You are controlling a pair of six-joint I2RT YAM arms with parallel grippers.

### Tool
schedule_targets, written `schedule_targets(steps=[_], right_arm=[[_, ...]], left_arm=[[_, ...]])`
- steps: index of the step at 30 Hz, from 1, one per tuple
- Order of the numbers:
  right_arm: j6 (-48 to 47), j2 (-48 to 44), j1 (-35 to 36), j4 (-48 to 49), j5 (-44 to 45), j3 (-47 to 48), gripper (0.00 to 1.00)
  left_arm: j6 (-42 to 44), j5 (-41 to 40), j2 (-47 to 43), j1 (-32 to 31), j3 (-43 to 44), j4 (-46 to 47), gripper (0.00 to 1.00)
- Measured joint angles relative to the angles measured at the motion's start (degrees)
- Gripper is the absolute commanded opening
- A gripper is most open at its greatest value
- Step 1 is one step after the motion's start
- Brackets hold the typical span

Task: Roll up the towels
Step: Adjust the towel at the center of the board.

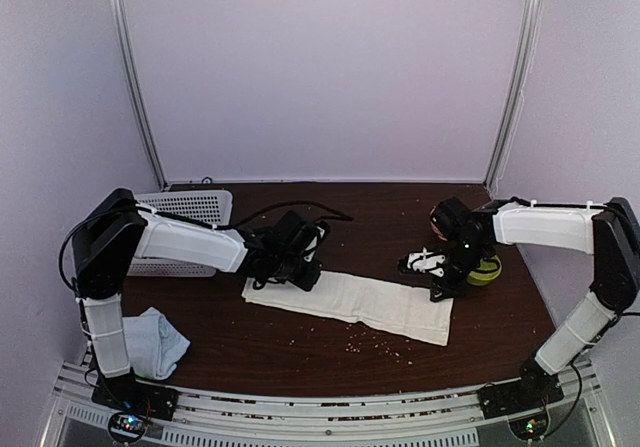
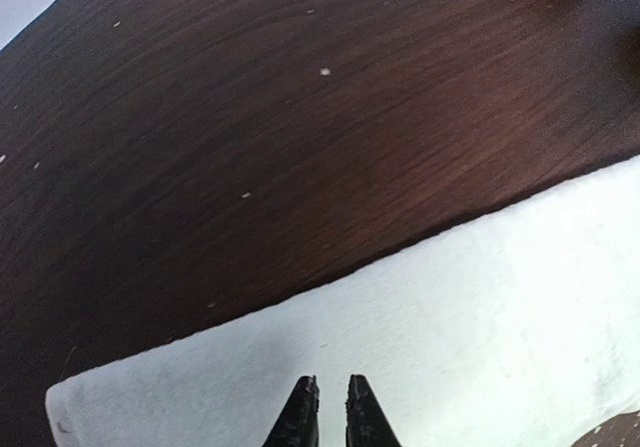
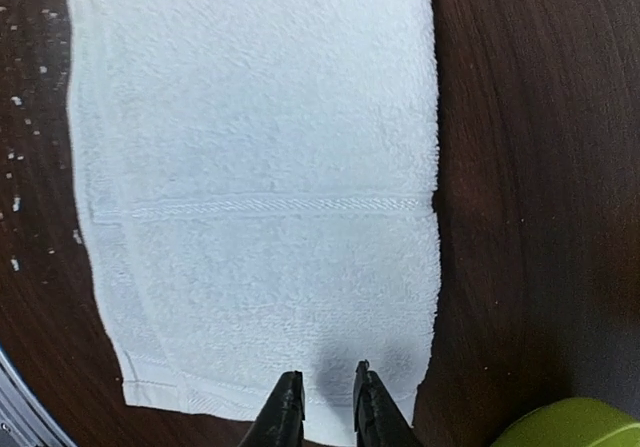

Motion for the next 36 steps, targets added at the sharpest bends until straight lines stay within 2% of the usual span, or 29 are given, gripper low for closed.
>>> schedule_targets(steps=[6, 12, 21, 28, 31, 34, 36], right_arm=[[3.34, 6.36, 0.02, 2.10, 6.51, -0.02, 0.18], [3.30, 9.60, 0.04, 3.04, 10.34, 0.72, 0.19], [0.20, 16.11, -0.09, 5.97, 16.11, 8.44, 0.22], [-0.37, 20.59, -0.11, 7.04, 16.33, 15.37, 0.23], [0.00, 20.44, -0.26, 6.49, 15.98, 17.18, 0.27], [1.73, 19.10, -0.50, 6.12, 15.72, 17.59, 0.31], [4.15, 17.31, -0.81, 5.55, 15.26, 17.62, 0.34]], left_arm=[[-2.21, -0.63, -3.19, 3.63, -4.81, -2.51, 0.09], [-4.39, -0.46, -3.15, 4.15, -8.22, -4.90, 0.08], [-8.72, -0.92, -7.72, 4.13, -13.88, -5.09, 0.08], [-12.81, -0.50, -13.22, 4.13, -19.63, -6.73, 0.09], [-13.57, -0.50, -14.80, 4.13, -20.02, -8.85, 0.14], [-14.36, -0.68, -17.46, 4.15, -20.00, -11.30, 0.27], [-14.86, -0.94, -19.67, 4.13, -20.00, -12.48, 0.32]])
